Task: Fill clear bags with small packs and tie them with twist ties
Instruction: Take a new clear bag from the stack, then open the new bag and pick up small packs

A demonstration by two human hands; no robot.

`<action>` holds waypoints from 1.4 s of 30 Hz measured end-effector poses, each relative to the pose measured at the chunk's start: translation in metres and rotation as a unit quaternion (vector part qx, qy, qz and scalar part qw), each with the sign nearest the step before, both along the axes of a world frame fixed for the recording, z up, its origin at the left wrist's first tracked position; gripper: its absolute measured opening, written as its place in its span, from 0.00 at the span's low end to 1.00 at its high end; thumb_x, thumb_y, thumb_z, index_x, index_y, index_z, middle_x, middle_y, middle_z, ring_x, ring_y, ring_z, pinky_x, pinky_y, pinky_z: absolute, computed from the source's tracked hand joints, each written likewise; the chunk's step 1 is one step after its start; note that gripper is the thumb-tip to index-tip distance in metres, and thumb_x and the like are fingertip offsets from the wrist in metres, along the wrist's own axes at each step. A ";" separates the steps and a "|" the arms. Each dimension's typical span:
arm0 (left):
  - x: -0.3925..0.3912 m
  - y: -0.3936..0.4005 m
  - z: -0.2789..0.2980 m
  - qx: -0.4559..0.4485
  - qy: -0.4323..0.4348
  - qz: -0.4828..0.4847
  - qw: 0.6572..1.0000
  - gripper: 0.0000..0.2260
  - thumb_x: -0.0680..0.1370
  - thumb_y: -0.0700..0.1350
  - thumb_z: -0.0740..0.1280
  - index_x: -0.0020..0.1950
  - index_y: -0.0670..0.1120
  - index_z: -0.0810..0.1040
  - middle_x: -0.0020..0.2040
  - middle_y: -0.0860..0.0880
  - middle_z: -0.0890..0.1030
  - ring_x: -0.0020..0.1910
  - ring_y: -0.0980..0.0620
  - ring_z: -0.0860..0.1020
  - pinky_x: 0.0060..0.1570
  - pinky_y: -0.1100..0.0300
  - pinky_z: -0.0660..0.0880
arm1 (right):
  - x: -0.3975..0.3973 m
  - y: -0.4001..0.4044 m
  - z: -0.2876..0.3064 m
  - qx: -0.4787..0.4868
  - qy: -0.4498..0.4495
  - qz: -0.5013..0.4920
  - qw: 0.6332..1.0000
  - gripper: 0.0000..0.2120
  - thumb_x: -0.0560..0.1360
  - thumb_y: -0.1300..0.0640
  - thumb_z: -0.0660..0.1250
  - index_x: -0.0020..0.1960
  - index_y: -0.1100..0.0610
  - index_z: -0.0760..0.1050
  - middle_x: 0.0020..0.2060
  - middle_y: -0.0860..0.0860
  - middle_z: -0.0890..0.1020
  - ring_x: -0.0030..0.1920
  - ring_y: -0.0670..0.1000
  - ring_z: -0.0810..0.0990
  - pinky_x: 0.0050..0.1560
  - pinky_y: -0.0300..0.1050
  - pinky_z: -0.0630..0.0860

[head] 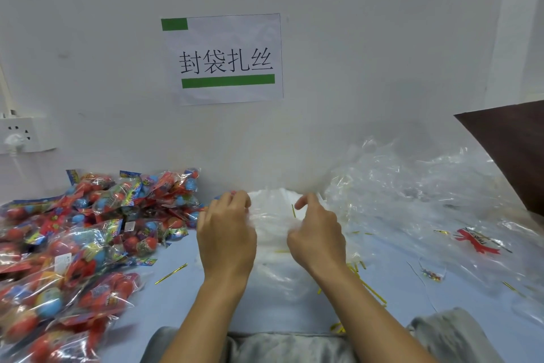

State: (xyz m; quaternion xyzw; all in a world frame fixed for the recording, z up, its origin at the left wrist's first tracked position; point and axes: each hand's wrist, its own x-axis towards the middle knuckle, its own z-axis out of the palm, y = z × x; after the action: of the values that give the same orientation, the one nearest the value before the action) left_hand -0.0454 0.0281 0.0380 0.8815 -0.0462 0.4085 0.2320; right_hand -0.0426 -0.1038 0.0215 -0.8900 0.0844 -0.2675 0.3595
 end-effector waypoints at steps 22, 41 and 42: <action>0.011 0.003 -0.007 -0.103 0.010 -0.081 0.991 0.20 0.70 0.27 0.65 0.59 0.44 0.77 0.50 0.45 0.76 0.52 0.42 0.74 0.48 0.48 0.75 | 0.000 -0.009 0.003 0.137 0.021 0.031 0.990 0.15 0.72 0.65 0.65 0.53 0.48 0.71 0.42 0.51 0.79 0.43 0.54 0.79 0.42 0.48 0.77; 0.017 0.000 -0.014 -0.205 0.064 -0.078 0.974 0.11 0.74 0.32 0.67 0.54 0.41 0.78 0.50 0.45 0.79 0.51 0.43 0.76 0.49 0.58 0.70 | 0.001 0.002 -0.003 -0.116 -0.058 0.078 0.988 0.38 0.70 0.44 0.73 0.73 0.35 0.57 0.68 0.43 0.63 0.70 0.51 0.62 0.65 0.52 0.64; 0.016 -0.003 -0.015 -0.174 0.050 -0.099 0.978 0.11 0.73 0.31 0.67 0.53 0.42 0.78 0.48 0.47 0.79 0.50 0.44 0.75 0.47 0.62 0.68 | 0.002 0.002 -0.003 -0.140 -0.050 0.075 0.986 0.32 0.72 0.44 0.71 0.72 0.38 0.62 0.67 0.44 0.67 0.69 0.52 0.66 0.63 0.51 0.65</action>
State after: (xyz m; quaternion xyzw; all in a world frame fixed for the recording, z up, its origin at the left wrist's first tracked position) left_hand -0.0297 0.0250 0.0233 0.8380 -0.0500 0.3405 0.4234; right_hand -0.0411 -0.1022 0.0181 -0.9209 -0.0388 -0.2929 0.2543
